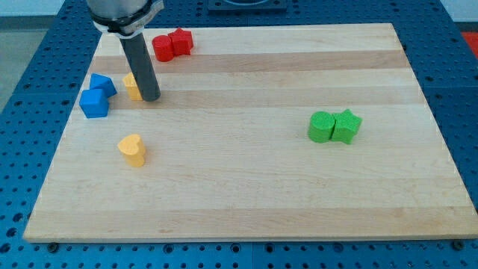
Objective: Move the yellow heart towards the yellow hexagon
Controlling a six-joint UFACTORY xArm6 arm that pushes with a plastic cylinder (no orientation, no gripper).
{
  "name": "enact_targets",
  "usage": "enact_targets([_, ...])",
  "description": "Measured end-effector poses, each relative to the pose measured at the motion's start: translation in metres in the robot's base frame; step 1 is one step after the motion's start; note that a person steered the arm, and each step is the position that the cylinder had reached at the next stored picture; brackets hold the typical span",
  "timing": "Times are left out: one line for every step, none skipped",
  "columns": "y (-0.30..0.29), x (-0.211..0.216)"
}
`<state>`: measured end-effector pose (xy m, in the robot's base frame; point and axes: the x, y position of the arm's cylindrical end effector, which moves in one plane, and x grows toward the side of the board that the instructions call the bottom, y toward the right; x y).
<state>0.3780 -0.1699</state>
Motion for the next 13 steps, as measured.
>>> enact_targets([0.006,0.015])
enact_targets([0.012,0.051])
enact_targets([0.023,0.088])
enact_targets([0.033,0.125])
enact_targets([0.034,0.164])
enact_targets([0.021,0.175])
enact_targets([0.018,0.168])
enact_targets([0.018,0.146])
enact_targets([0.014,0.129])
enact_targets([-0.003,0.125])
enact_targets([-0.021,0.128])
enact_targets([-0.033,0.141])
enact_targets([-0.06,0.144])
